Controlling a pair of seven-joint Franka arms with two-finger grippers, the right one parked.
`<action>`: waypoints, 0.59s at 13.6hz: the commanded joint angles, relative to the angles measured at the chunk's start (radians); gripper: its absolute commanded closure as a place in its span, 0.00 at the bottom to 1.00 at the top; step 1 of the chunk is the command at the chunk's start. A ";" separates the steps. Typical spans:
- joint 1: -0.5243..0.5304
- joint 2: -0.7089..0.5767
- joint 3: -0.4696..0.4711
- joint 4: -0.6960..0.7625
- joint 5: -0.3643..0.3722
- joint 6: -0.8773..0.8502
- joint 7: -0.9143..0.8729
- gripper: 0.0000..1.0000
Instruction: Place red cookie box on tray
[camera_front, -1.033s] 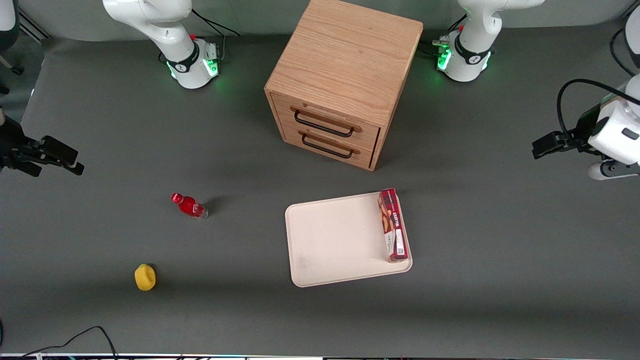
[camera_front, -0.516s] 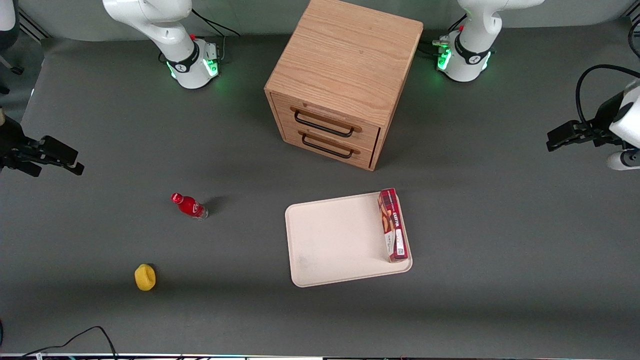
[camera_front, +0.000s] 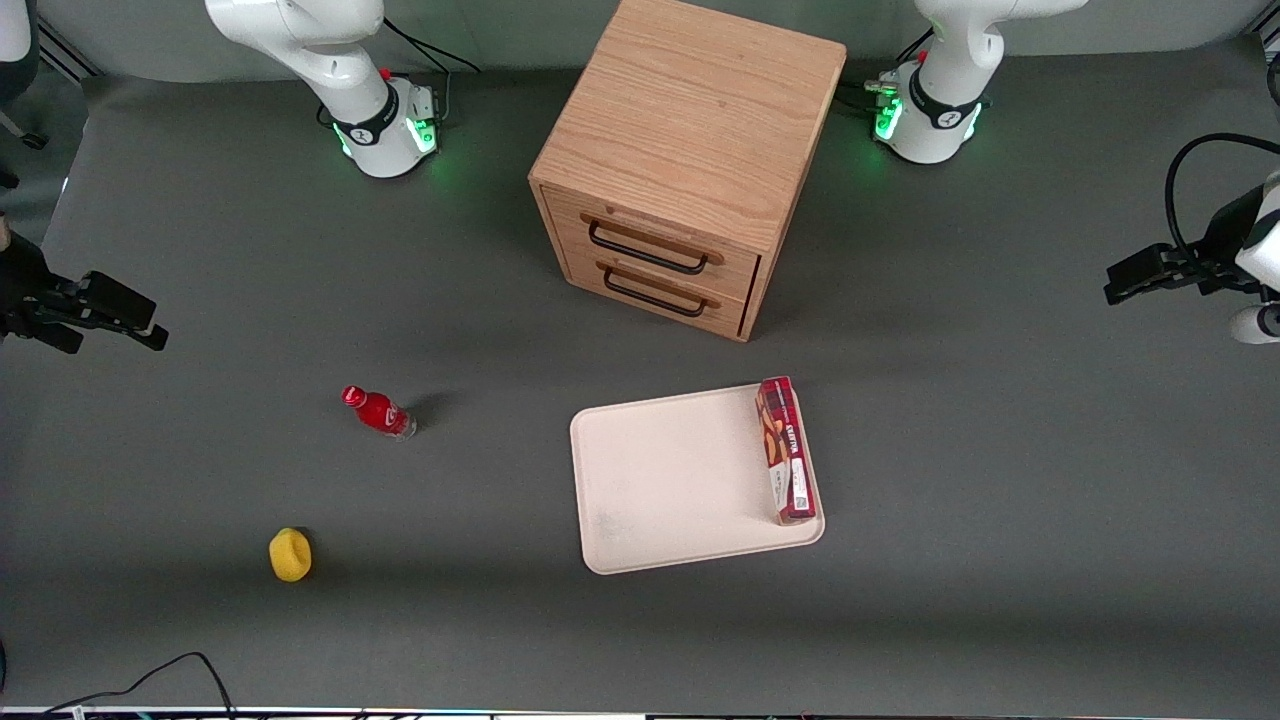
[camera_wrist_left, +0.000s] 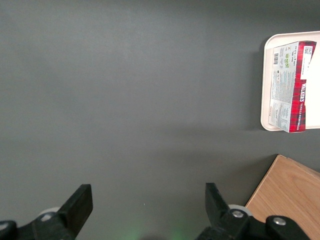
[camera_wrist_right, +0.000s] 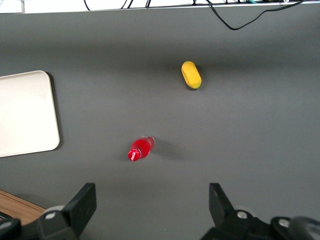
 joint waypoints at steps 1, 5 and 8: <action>0.004 0.012 0.000 0.025 0.002 -0.017 0.028 0.00; 0.004 0.012 -0.002 0.045 0.007 -0.023 0.036 0.00; 0.006 -0.012 -0.002 0.015 0.008 -0.040 0.049 0.00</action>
